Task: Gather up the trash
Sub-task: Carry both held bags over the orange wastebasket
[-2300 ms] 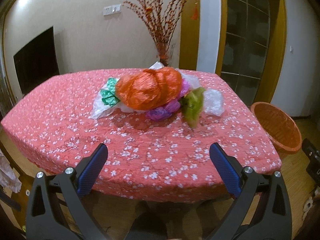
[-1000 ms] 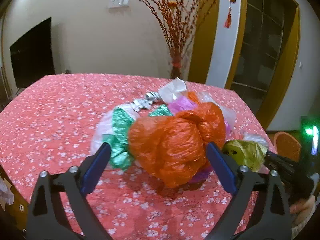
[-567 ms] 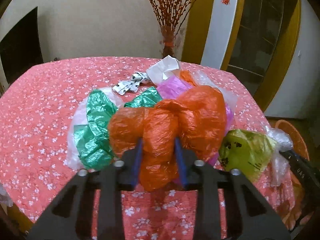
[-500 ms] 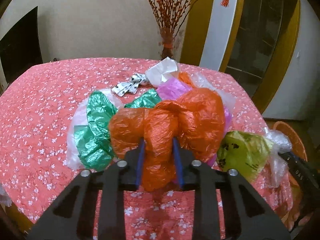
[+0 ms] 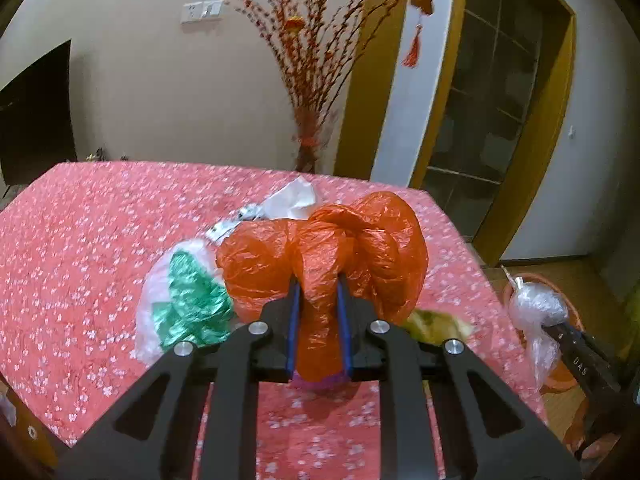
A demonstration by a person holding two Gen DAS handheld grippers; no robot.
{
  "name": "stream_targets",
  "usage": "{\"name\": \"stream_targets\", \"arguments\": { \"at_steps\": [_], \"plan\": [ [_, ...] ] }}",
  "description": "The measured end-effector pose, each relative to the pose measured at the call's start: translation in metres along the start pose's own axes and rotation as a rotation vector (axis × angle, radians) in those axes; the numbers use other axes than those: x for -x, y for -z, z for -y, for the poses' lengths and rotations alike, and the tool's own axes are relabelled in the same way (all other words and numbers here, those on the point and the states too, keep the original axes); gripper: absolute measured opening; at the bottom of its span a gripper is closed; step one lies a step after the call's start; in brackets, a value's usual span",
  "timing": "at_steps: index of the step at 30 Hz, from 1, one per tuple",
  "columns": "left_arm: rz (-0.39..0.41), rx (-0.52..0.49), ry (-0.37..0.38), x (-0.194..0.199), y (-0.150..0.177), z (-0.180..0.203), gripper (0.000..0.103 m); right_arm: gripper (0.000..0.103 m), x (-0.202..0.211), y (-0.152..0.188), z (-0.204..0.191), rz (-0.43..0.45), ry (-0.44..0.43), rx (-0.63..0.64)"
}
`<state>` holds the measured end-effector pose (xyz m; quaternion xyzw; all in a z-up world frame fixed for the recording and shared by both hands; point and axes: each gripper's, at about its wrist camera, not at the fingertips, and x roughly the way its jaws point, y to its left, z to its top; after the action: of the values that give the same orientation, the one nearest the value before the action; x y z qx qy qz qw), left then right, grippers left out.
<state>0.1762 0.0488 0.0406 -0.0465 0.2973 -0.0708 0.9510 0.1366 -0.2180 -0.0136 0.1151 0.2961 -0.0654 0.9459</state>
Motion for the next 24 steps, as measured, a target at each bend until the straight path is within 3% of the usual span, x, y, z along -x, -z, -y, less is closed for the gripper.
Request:
{"name": "stream_targets", "arguments": {
  "at_steps": [13,24],
  "plan": [
    [0.033,-0.077,0.144,0.005,-0.012,0.095,0.018,0.010,0.039,-0.007,0.046,0.112,0.112,-0.051],
    [-0.033,-0.148,0.281,-0.029,0.003,0.183,0.018,0.010,0.052,-0.009,0.102,0.167,0.210,-0.148]
  ]
}}
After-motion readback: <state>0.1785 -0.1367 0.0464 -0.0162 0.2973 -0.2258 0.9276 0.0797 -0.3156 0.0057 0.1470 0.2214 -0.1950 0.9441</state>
